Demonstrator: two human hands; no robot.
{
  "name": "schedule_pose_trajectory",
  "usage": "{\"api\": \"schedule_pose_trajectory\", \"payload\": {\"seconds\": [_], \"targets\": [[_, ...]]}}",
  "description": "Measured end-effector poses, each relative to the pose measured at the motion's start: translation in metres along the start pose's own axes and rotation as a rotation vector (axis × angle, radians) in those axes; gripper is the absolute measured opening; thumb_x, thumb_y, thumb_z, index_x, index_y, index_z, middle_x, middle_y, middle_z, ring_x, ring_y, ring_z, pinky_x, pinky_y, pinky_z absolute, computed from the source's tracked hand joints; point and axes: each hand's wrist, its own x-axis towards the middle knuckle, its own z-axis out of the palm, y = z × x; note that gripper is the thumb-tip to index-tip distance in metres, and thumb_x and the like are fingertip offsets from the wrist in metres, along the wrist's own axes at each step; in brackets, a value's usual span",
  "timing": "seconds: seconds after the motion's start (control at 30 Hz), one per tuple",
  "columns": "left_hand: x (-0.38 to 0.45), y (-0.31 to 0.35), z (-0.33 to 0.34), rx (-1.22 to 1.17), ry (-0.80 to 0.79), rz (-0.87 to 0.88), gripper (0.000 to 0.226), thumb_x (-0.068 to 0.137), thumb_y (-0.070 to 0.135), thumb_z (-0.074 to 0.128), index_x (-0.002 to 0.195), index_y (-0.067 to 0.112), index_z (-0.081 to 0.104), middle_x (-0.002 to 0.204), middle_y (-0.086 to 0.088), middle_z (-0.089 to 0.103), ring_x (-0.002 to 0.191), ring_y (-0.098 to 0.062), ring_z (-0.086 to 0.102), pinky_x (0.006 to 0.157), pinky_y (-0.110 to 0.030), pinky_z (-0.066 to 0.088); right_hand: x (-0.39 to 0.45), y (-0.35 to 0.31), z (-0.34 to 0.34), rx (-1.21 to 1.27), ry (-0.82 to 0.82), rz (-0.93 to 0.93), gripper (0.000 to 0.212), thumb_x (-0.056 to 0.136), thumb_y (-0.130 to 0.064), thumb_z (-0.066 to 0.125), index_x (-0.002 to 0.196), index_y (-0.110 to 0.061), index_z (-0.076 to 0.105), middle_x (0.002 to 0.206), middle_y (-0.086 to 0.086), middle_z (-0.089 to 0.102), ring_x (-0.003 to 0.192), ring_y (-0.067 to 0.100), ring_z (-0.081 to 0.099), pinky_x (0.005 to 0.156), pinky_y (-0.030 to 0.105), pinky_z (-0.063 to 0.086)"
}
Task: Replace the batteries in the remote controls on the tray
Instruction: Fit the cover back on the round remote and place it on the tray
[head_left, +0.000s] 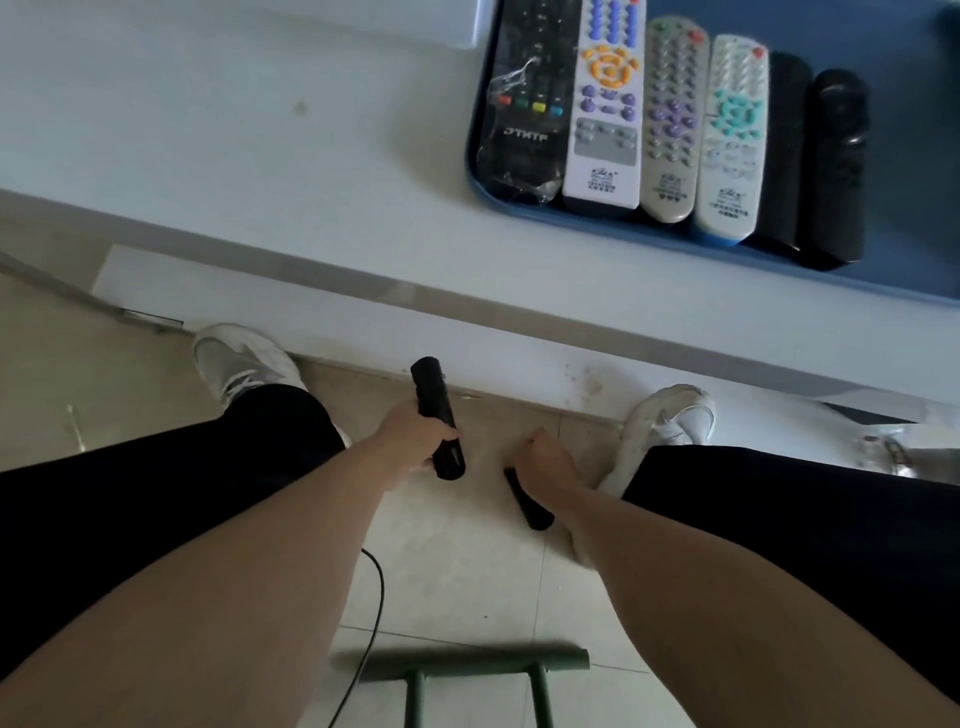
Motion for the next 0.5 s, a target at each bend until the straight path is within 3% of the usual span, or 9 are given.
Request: {"api": "schedule_pose_trajectory", "payload": {"seconds": [0.1, 0.17, 0.2, 0.27, 0.37, 0.43, 0.5], "targets": [[-0.005, 0.004, 0.006, 0.010, -0.034, 0.021, 0.048, 0.085, 0.000, 0.074, 0.129, 0.009, 0.054, 0.115, -0.013, 0.067, 0.101, -0.029, 0.067, 0.086, -0.045, 0.058, -0.004, 0.015, 0.004, -0.042, -0.052, 0.062, 0.037, 0.098, -0.036, 0.049, 0.116, -0.006, 0.060, 0.105, 0.010, 0.067, 0.103, 0.033, 0.064, 0.071, 0.026, 0.042], [-0.007, 0.004, 0.007, 0.015, -0.060, 0.022, 0.048, 0.087, 0.000, 0.073, 0.130, 0.008, 0.053, 0.114, -0.013, 0.067, 0.098, -0.028, 0.067, 0.083, -0.043, 0.058, -0.008, 0.019, 0.011, -0.090, -0.055, 0.098, 0.052, 0.096, -0.045, 0.053, 0.129, -0.004, 0.050, 0.106, 0.008, 0.067, 0.099, 0.028, 0.065, 0.065, 0.028, 0.045], [-0.007, 0.003, 0.008, 0.017, -0.066, 0.022, 0.049, 0.087, 0.000, 0.072, 0.131, 0.008, 0.052, 0.115, -0.013, 0.067, 0.099, -0.028, 0.067, 0.084, -0.044, 0.059, -0.010, 0.019, 0.013, -0.159, -0.060, 0.113, 0.062, 0.097, -0.045, 0.053, 0.140, -0.003, 0.039, 0.120, 0.010, 0.064, 0.107, 0.029, 0.063, 0.073, 0.031, 0.049], [-0.008, 0.003, 0.008, 0.031, -0.059, 0.025, 0.050, 0.087, 0.000, 0.072, 0.131, 0.010, 0.052, 0.116, -0.014, 0.066, 0.103, -0.031, 0.067, 0.088, -0.048, 0.058, -0.013, 0.018, 0.016, -0.306, -0.057, 0.120, 0.061, 0.102, -0.040, 0.047, 0.147, -0.003, 0.030, 0.138, 0.013, 0.055, 0.122, 0.028, 0.057, 0.090, 0.034, 0.049], [-0.011, 0.002, 0.009, 0.056, -0.061, 0.025, 0.049, 0.087, -0.001, 0.071, 0.131, 0.010, 0.052, 0.117, -0.014, 0.066, 0.105, -0.031, 0.066, 0.088, -0.046, 0.057, -0.011, 0.015, 0.019, -0.370, -0.069, 0.106, 0.051, 0.104, -0.040, 0.041, 0.141, -0.004, 0.043, 0.131, 0.009, 0.061, 0.117, 0.024, 0.061, 0.084, 0.030, 0.046], [-0.018, 0.005, 0.010, 0.085, -0.085, 0.018, 0.047, 0.087, -0.002, 0.070, 0.129, 0.009, 0.053, 0.114, -0.014, 0.067, 0.100, -0.029, 0.066, 0.082, -0.042, 0.057, -0.016, 0.012, 0.016, -0.406, -0.063, 0.058, 0.043, 0.104, -0.042, 0.038, 0.123, -0.011, 0.060, 0.119, 0.007, 0.067, 0.106, 0.025, 0.065, 0.076, 0.029, 0.045], [-0.022, 0.008, 0.009, 0.108, -0.104, 0.005, 0.044, 0.087, -0.003, 0.070, 0.126, 0.008, 0.053, 0.107, -0.013, 0.067, 0.092, -0.026, 0.066, 0.074, -0.037, 0.057, -0.019, 0.011, 0.015, -0.465, -0.041, 0.018, 0.033, 0.102, -0.038, 0.042, 0.113, -0.015, 0.064, 0.110, 0.005, 0.069, 0.098, 0.024, 0.067, 0.071, 0.029, 0.045]]}}
